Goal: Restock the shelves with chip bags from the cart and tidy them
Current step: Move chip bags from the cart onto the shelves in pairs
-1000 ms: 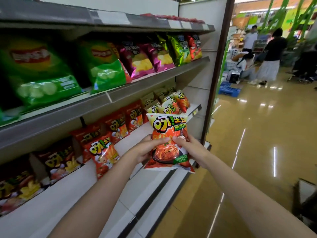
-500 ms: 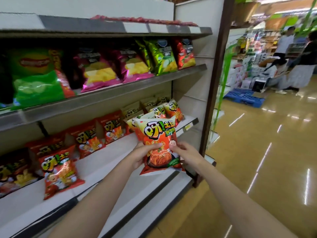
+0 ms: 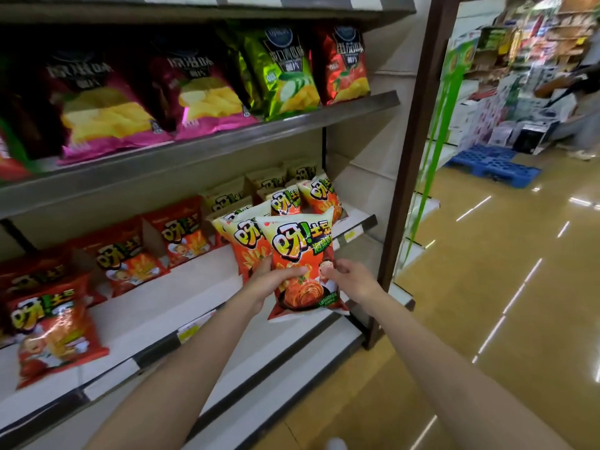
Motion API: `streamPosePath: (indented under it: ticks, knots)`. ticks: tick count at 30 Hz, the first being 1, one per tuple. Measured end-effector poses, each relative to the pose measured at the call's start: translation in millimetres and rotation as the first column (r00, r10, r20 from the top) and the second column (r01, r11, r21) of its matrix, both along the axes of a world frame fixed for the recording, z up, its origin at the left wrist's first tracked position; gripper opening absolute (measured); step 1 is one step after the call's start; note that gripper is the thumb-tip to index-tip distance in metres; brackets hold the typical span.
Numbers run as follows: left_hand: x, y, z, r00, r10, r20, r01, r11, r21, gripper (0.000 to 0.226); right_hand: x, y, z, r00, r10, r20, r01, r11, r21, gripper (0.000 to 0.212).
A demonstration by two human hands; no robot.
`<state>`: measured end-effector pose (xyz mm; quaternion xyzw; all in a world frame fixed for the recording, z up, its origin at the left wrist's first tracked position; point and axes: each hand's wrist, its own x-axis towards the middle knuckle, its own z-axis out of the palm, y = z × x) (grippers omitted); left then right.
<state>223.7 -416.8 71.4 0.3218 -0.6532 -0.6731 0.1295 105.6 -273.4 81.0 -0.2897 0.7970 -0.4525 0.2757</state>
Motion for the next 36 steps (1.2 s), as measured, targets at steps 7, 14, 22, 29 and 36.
streamPosePath:
  ticks: [7,14,22,29,36]
  knots:
    - [-101.4,-41.0,-17.0,0.985,0.17,-0.019,-0.17,0.984,-0.047,0.102,-104.6,-69.3,-10.8,0.983,0.079,-0.166,-0.056,0.989,0.137,0.047]
    - [-178.5,-99.3,-35.7,0.929,0.368,0.046,-0.368,0.93,-0.022,0.071,-186.3,-156.4,-17.8,0.945,0.208,-0.252,-0.139,0.953,0.269,0.036]
    - [-214.1,-119.8,-57.7,0.899,0.392,0.196,-0.382,0.92,-0.087,0.067,-233.0,-207.4,-64.7,0.959,0.283,-0.019,-0.268,0.925,0.27,0.018]
    - [-218.2,-108.0,-50.1,0.827,0.452,0.333,-0.44,0.891,-0.115,0.057,-248.8,-198.9,-65.1,0.94,0.319,0.118,-0.34,0.876,0.342,0.044]
    - [-201.1,-72.9,-22.5,0.777,0.568,0.272,-0.563,0.82,-0.102,0.04,-237.7,-172.1,-24.9,0.92,0.364,0.145,-0.388,0.9,0.201,0.035]
